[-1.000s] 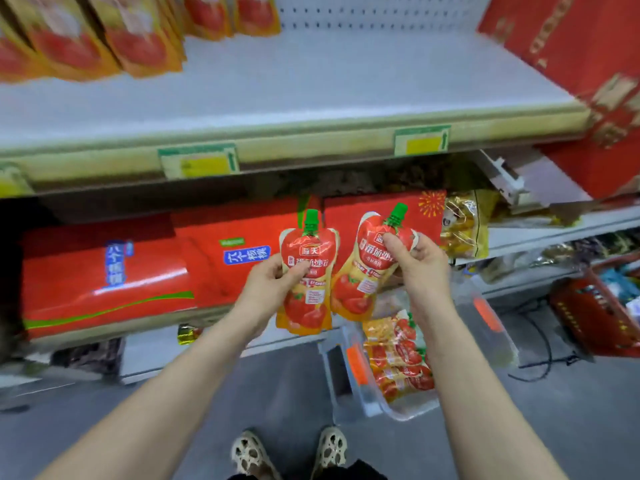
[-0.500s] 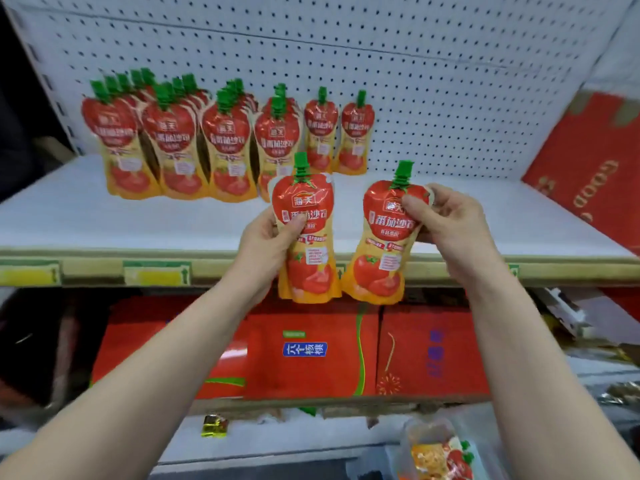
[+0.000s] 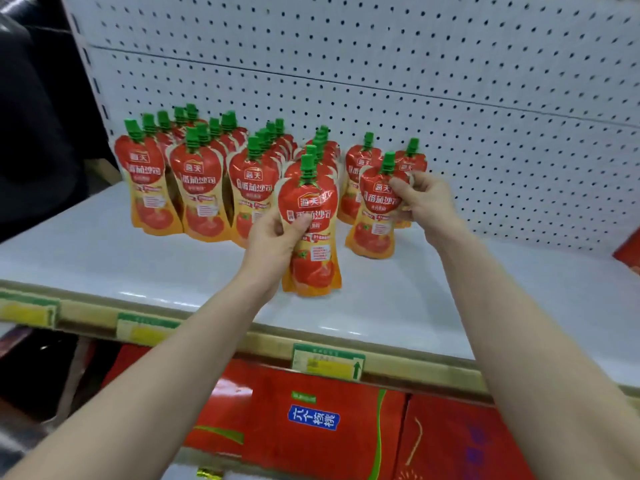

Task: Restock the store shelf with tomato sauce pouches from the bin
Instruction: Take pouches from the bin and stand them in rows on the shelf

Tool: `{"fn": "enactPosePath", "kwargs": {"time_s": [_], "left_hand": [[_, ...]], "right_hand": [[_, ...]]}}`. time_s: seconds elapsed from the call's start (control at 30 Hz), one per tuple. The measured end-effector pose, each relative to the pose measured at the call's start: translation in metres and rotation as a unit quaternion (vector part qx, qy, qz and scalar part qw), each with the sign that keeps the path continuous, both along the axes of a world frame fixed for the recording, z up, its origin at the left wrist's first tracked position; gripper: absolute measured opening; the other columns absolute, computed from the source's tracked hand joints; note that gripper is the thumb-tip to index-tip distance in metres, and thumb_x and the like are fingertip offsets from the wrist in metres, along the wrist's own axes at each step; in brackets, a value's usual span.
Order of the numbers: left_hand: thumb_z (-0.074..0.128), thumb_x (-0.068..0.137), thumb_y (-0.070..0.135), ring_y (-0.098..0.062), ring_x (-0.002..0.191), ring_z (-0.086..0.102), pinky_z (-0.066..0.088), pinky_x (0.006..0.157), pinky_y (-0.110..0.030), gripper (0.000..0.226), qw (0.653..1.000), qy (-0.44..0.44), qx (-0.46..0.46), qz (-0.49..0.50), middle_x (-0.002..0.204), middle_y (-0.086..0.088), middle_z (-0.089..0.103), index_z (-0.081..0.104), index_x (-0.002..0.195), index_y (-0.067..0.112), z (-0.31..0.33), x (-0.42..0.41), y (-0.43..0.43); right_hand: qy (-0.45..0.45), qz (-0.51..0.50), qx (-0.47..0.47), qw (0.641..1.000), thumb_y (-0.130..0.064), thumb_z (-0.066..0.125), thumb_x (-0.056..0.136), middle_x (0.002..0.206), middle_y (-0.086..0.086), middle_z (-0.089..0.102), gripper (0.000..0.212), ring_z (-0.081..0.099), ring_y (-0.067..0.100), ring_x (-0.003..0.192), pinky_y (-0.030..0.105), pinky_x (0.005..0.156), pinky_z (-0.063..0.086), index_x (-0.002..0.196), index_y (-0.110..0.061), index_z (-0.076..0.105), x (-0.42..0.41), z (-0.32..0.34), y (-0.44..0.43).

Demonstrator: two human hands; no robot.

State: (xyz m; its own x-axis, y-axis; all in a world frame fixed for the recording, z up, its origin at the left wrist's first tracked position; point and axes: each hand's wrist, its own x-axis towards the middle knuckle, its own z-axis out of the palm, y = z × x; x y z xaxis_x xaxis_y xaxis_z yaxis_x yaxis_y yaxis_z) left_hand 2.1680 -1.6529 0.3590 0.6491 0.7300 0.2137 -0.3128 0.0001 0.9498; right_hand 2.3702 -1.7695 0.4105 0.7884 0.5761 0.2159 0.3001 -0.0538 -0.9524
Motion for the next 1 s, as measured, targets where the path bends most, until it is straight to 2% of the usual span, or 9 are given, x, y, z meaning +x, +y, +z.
{"fn": "enactPosePath", "kwargs": {"time_s": [0.13,0.2,0.33,0.43,0.6,0.7,0.8,0.9,1.0], "left_hand": [[0.063,0.091,0.019,-0.022,0.102,0.07,0.055,0.091,-0.043,0.028,1.0,0.016,-0.011,-0.001,0.109,-0.005,0.073,0.063,0.118,0.012,-0.006,0.009,0.006],[0.064,0.091,0.019,-0.022,0.102,0.07,0.055,0.09,-0.041,0.029,1.0,0.018,-0.005,0.001,0.11,-0.006,0.073,0.063,0.119,0.011,-0.007,0.011,0.009],[0.065,0.09,0.018,-0.02,0.1,0.07,0.056,0.087,-0.038,0.024,1.0,0.016,0.004,0.008,0.107,-0.003,0.074,0.066,0.114,0.016,-0.007,0.017,0.011],[0.064,0.09,0.016,-0.023,0.1,0.07,0.057,0.086,-0.038,0.023,1.0,0.01,0.004,-0.001,0.107,-0.006,0.074,0.066,0.113,0.015,-0.008,0.019,0.01],[0.064,0.089,0.016,-0.018,0.096,0.072,0.058,0.079,-0.029,0.017,1.0,0.003,0.001,-0.011,0.101,-0.001,0.076,0.068,0.104,0.023,-0.007,0.02,0.008],[0.065,0.089,0.016,-0.016,0.095,0.072,0.058,0.077,-0.026,0.018,1.0,0.012,-0.006,-0.02,0.101,0.001,0.076,0.067,0.106,0.022,-0.006,0.02,0.005],[0.065,0.088,0.016,-0.014,0.095,0.072,0.058,0.076,-0.025,0.019,1.0,0.016,-0.009,-0.025,0.1,0.002,0.076,0.067,0.107,0.021,-0.005,0.018,0.004],[0.065,0.089,0.015,-0.013,0.094,0.072,0.057,0.074,-0.024,0.02,0.999,0.011,-0.012,-0.035,0.1,0.002,0.076,0.067,0.108,0.019,-0.004,0.015,0.001],[0.065,0.089,0.016,-0.014,0.095,0.072,0.057,0.076,-0.025,0.019,0.999,0.012,-0.01,-0.048,0.101,0.002,0.076,0.068,0.107,0.02,-0.004,0.015,-0.004]], "right_hand": [[-0.025,-0.015,-0.001,1.0,-0.024,0.065,0.092,0.09,0.01,0.07,0.018,0.07,0.038,0.093,0.059,0.08,0.057,0.077,-0.017,0.058,0.033,-0.015,0.032],[-0.037,-0.016,-0.004,0.999,-0.031,0.066,0.087,0.096,0.006,0.073,0.01,0.071,0.029,0.094,0.057,0.083,0.057,0.083,-0.022,0.063,0.051,-0.021,0.044],[-0.053,-0.009,0.011,0.998,-0.03,0.069,0.081,0.109,0.007,0.072,0.037,0.071,0.022,0.1,0.051,0.087,0.058,0.112,-0.011,0.063,0.068,-0.023,0.062],[-0.062,-0.011,0.011,0.998,-0.017,0.066,0.088,0.102,0.001,0.073,0.012,0.071,0.018,0.096,0.049,0.088,0.058,0.097,-0.024,0.062,0.068,-0.021,0.069],[-0.066,-0.009,0.012,0.998,-0.012,0.062,0.093,0.101,0.002,0.071,0.009,0.071,0.021,0.097,0.037,0.079,0.061,0.101,-0.016,0.059,0.073,-0.023,0.073],[-0.067,-0.016,0.009,0.998,-0.012,0.063,0.092,0.1,0.004,0.072,0.008,0.072,0.024,0.095,0.04,0.079,0.061,0.098,-0.017,0.06,0.072,-0.023,0.072],[-0.051,-0.026,0.007,0.998,-0.016,0.068,0.089,0.101,0.003,0.072,0.026,0.072,0.024,0.092,0.043,0.082,0.061,0.113,-0.014,0.058,0.069,-0.023,0.067],[-0.113,-0.1,-0.02,0.988,-0.03,0.068,0.088,0.113,-0.004,0.064,0.044,0.063,0.009,0.095,0.037,0.088,0.056,0.128,-0.022,0.053,0.053,-0.01,0.05],[-0.127,-0.087,0.039,0.987,-0.033,0.063,0.092,0.097,-0.003,0.071,0.022,0.065,0.009,0.081,0.041,0.08,0.059,0.107,-0.018,0.068,0.019,0.002,0.026]]}}
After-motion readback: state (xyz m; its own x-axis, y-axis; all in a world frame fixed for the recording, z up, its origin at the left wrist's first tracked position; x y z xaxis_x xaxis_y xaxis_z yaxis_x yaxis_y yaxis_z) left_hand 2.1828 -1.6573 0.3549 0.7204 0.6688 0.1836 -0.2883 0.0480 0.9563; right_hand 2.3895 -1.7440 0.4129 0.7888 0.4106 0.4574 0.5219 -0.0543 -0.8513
